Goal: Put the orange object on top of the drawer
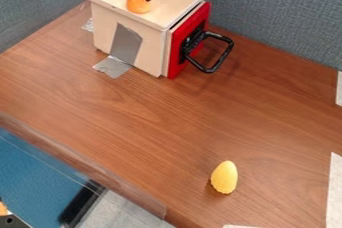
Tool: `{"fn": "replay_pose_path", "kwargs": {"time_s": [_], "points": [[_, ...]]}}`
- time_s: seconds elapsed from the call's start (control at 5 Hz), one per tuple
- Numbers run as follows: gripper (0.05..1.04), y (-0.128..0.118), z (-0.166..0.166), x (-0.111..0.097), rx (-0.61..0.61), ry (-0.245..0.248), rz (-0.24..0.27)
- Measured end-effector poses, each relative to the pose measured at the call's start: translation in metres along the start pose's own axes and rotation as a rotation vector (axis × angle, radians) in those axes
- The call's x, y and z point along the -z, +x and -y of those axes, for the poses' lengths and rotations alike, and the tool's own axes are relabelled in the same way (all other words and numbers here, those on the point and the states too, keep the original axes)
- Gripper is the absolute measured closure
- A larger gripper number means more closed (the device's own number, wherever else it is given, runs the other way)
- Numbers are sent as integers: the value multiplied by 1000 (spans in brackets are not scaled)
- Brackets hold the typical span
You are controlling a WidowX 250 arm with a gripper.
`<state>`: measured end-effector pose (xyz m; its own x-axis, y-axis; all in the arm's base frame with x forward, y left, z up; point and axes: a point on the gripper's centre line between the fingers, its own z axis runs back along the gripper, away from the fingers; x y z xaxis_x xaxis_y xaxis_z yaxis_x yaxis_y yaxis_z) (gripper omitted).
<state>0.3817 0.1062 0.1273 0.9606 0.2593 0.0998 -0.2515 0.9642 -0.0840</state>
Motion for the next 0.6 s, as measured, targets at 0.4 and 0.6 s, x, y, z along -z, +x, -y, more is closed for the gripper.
{"fn": "replay_pose_path", "kwargs": {"time_s": [0.4,0.6], "points": [[79,4,14,-21,45,-2,18],[83,1,31,-38,90,8,54]]}}
